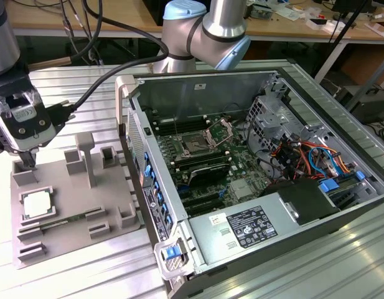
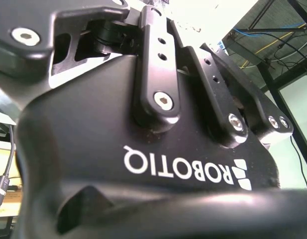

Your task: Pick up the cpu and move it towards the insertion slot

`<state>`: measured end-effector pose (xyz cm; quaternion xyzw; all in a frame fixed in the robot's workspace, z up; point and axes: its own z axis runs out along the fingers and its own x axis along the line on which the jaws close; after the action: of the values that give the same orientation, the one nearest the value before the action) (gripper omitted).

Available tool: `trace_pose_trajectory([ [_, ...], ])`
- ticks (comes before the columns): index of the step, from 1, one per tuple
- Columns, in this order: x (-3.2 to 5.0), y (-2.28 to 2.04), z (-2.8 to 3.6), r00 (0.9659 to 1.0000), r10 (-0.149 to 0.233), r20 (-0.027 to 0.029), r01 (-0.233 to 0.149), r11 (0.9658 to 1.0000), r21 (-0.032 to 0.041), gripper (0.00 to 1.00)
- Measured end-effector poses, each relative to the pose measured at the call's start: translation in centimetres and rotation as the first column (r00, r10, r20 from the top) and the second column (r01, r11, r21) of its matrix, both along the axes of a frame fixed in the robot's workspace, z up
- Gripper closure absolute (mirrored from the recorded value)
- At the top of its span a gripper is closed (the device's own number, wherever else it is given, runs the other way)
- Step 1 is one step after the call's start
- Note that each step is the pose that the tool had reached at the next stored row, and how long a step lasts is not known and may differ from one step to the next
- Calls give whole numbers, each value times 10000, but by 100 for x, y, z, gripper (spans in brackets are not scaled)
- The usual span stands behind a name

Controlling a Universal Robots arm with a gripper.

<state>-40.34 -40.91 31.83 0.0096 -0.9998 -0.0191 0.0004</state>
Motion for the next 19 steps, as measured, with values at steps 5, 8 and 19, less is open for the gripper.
trace_pose_trajectory([
  [5,0,0,-7,10000,0,-1,0,10000,0,89],
  [8,0,0,-13,10000,0,0,0,10000,0,89],
  [19,0,0,-33,10000,0,0,0,10000,0,89],
])
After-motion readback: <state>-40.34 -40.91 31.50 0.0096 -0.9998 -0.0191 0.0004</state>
